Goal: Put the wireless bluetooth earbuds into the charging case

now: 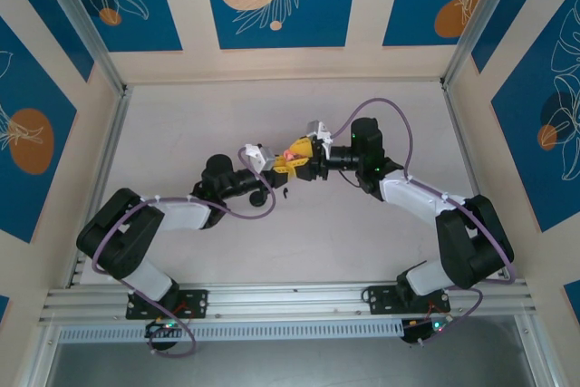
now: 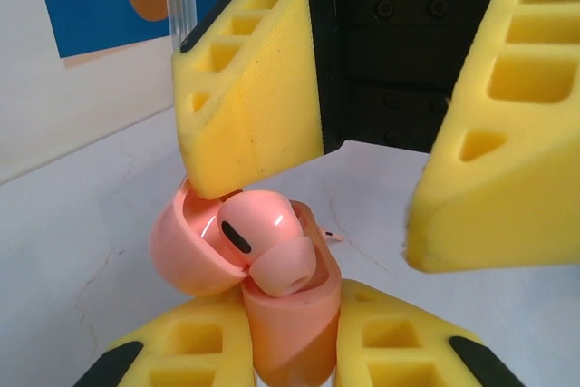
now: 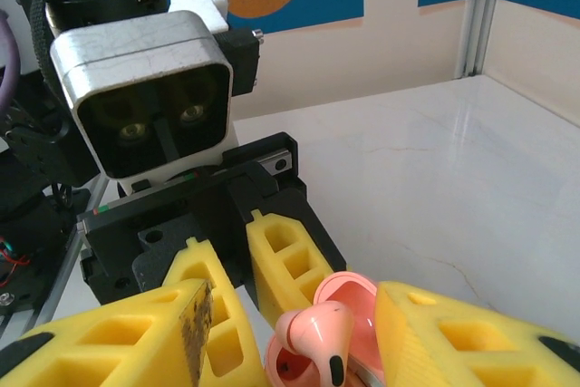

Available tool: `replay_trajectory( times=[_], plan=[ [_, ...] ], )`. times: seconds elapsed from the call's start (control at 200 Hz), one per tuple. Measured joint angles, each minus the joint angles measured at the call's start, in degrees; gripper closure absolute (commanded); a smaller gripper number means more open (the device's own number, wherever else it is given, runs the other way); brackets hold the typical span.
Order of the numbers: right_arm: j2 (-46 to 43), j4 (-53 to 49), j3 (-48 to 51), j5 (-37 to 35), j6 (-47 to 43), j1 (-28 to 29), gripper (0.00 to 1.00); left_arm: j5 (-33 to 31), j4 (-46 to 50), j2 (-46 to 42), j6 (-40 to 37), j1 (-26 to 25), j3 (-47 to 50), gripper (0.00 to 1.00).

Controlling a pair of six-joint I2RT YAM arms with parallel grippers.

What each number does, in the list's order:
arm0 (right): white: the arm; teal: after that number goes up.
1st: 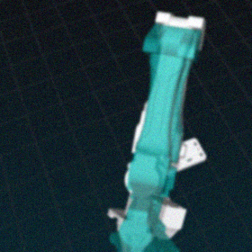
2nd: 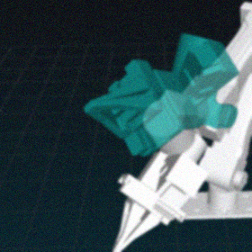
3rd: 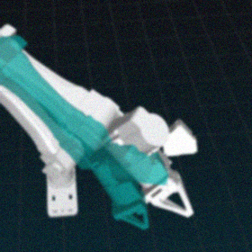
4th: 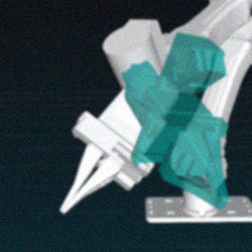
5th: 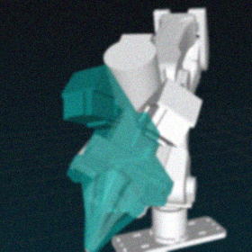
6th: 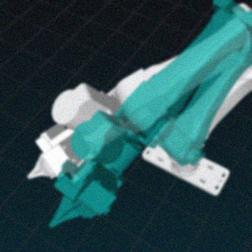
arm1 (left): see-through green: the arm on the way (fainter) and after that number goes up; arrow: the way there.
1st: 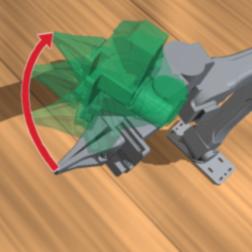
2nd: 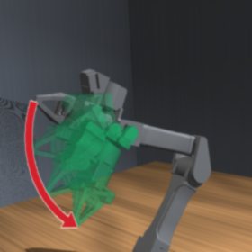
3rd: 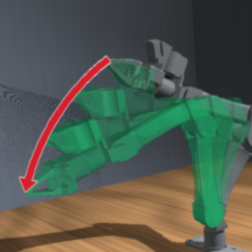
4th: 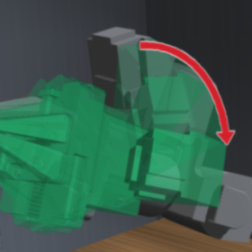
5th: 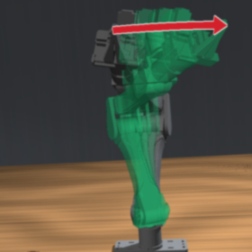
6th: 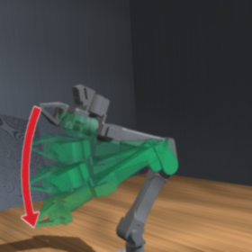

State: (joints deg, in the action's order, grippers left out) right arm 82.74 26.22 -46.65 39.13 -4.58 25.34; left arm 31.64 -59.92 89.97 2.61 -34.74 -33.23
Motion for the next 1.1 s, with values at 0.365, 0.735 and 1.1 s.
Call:
replay_trajectory(
  times=[0.365, 0.735, 1.1],
  plan=[
    [-2.0, -2.2, -0.9, 0.5, 3.2, -0.2, 0.49, -0.2, 1.7, -1.5, -3.2, 0.0, 0.0, 0.90],
    [-7.8, -15.2, -7.1, -5.6, 11.9, -0.2, 0.52, -2.2, 5.5, -3.3, -7.9, 0.0, 0.0, 0.90],
    [-8.7, -42.4, -18.2, -19.6, 33.9, 1.1, 0.56, -7.7, 10.3, -6.4, -13.6, 0.0, 0.0, 0.90]
  ],
)
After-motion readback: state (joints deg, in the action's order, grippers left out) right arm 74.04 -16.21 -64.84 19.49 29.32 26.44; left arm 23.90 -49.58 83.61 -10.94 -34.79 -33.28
